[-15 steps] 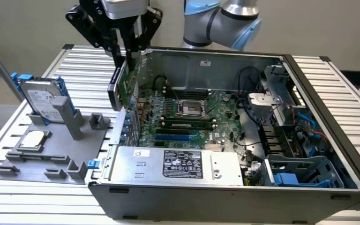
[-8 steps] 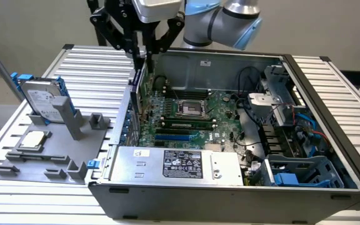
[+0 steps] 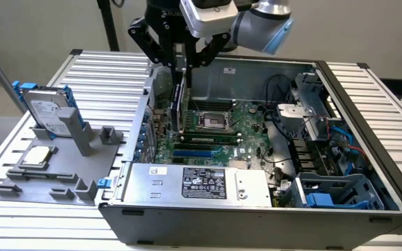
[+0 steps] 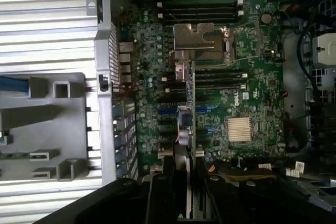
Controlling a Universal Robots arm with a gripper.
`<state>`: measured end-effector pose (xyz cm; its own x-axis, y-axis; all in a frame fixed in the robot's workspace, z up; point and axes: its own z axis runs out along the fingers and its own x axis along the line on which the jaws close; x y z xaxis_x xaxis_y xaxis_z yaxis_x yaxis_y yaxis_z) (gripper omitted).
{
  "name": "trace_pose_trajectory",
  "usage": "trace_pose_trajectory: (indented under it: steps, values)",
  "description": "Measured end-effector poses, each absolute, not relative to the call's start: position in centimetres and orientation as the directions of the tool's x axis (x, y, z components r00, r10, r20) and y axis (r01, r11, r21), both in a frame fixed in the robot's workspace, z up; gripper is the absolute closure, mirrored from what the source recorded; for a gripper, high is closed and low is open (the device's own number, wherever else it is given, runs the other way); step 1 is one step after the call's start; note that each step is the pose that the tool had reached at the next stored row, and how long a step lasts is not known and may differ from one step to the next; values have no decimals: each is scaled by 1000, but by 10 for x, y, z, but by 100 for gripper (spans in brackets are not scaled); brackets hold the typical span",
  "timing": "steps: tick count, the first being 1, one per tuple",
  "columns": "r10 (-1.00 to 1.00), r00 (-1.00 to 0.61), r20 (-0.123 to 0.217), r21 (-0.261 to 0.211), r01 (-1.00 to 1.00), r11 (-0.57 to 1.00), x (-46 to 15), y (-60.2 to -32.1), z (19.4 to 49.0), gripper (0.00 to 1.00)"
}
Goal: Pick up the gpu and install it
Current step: 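Pick up the gpu and move the gpu toward the slot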
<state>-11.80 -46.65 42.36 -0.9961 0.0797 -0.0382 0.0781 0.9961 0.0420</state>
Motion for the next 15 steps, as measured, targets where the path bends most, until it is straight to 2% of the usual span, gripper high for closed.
trace_pose_trajectory:
  steps: [15]
  values:
    - [73,-997,-39,31,71,997,-81,-445,397,73]
